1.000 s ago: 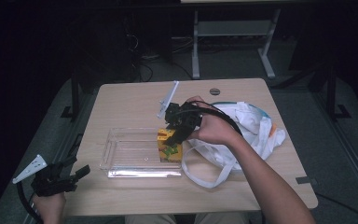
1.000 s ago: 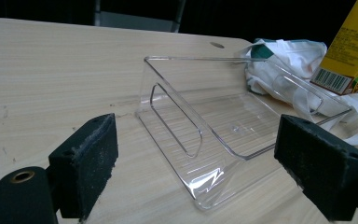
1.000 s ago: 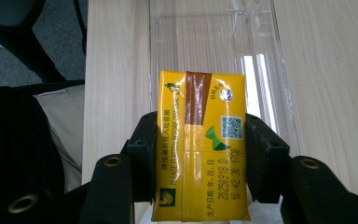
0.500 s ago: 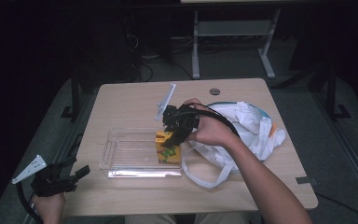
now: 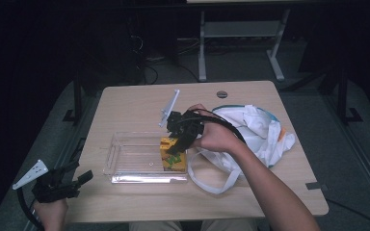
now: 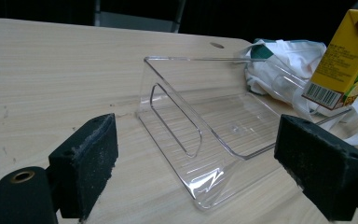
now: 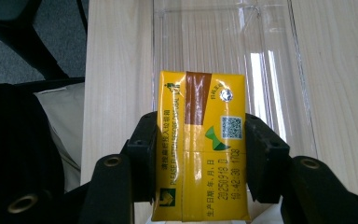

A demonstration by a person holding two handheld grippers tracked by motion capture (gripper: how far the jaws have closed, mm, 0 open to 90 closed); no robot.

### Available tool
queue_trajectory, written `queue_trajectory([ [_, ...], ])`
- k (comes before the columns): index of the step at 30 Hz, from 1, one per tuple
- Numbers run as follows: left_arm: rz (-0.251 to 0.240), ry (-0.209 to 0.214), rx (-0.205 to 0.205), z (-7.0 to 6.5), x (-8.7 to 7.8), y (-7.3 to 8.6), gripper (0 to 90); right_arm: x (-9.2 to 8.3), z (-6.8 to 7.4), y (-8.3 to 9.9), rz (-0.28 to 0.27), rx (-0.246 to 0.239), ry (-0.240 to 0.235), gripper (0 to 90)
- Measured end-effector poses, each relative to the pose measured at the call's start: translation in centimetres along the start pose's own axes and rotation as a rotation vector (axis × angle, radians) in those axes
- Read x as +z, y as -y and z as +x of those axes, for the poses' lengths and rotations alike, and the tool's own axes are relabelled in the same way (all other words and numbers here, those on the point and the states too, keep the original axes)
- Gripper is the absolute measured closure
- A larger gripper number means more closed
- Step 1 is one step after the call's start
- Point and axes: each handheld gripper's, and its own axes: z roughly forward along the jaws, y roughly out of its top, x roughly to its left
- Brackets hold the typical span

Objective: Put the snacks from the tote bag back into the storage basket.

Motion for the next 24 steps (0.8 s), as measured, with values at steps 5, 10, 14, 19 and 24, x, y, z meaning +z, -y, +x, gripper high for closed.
queue_trajectory([
  [5, -0.001, -0.001, 0.001, 0.1, -0.1, 0.0, 13.0, 0.3, -0.1, 0.1, 0.000, 0.001, -0.003, 52.3],
  [10, 0.000, 0.000, 0.003, 0.0, 0.0, 0.0, 13.0, 0.6, 0.0, 0.1, 0.009, 0.004, -0.002, 52.3],
  [14, -0.001, -0.001, 0.000, 0.0, 0.0, 0.0, 13.0, 0.7, 0.0, 0.2, -0.001, 0.002, -0.010, 52.3],
  [19, -0.001, -0.001, 0.001, 0.0, 0.0, 0.0, 13.0, 1.2, -0.1, 0.3, 0.011, 0.002, -0.011, 52.3],
  [24, 0.000, -0.001, 0.000, 0.0, 0.0, 0.0, 13.0, 1.6, -0.2, 0.4, 0.020, 0.011, -0.011, 52.3],
])
